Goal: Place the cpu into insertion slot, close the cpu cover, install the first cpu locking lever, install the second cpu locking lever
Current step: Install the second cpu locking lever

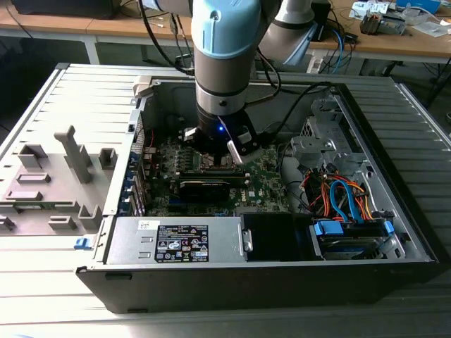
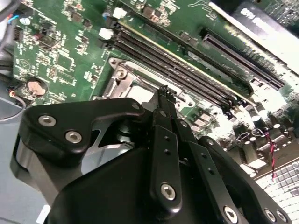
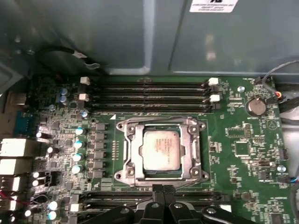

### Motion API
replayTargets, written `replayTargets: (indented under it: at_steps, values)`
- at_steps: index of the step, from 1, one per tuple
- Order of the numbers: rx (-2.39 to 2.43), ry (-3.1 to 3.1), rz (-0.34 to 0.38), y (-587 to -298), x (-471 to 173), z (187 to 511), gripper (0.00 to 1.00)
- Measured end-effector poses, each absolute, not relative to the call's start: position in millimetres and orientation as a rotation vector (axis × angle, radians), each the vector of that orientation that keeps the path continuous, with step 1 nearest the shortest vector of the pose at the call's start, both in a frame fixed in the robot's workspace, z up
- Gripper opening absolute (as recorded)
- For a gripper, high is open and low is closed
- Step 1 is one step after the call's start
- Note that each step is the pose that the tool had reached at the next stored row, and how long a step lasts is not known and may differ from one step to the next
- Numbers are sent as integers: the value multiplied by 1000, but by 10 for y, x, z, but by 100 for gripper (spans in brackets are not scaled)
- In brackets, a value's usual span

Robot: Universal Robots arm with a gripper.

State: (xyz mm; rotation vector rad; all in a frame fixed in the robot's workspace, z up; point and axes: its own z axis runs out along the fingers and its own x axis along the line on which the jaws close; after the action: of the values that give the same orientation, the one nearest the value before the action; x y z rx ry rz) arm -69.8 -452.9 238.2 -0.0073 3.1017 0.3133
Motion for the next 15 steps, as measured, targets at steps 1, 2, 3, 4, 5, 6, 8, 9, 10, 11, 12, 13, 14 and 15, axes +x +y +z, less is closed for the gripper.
replayTargets:
  at_steps: [1, 2, 3, 4, 5, 6, 8, 9, 10, 11, 12, 13, 14, 15]
  values:
    - [-7, 3102, 314, -4536, -715, 2378, 11]
    - [-7, 3101, 317, -4547, -741, 2371, 11]
    - [-7, 3101, 319, -4555, -763, 2363, 11]
    - [-7, 3101, 320, -4559, -774, 2357, 11]
    - [-7, 3101, 321, -4562, -789, 2345, 11]
    - [-7, 3101, 321, -4564, -799, 2332, 11]
    - [-7, 3101, 321, -4564, -822, 2291, 11]
    - [-7, 3101, 321, -4564, -836, 2265, 11]
    - [-7, 3101, 321, -4564, -846, 2249, 11]
    - [-8, 3101, 321, -4564, -855, 2234, 11]
    - [-8, 3101, 321, -4564, -864, 2219, 11]
    - [-9, 3101, 321, -4564, -872, 2205, 11]
    - [-9, 3101, 321, -4564, -879, 2193, 11]
    - [-9, 3101, 322, -4566, -880, 2187, 11]
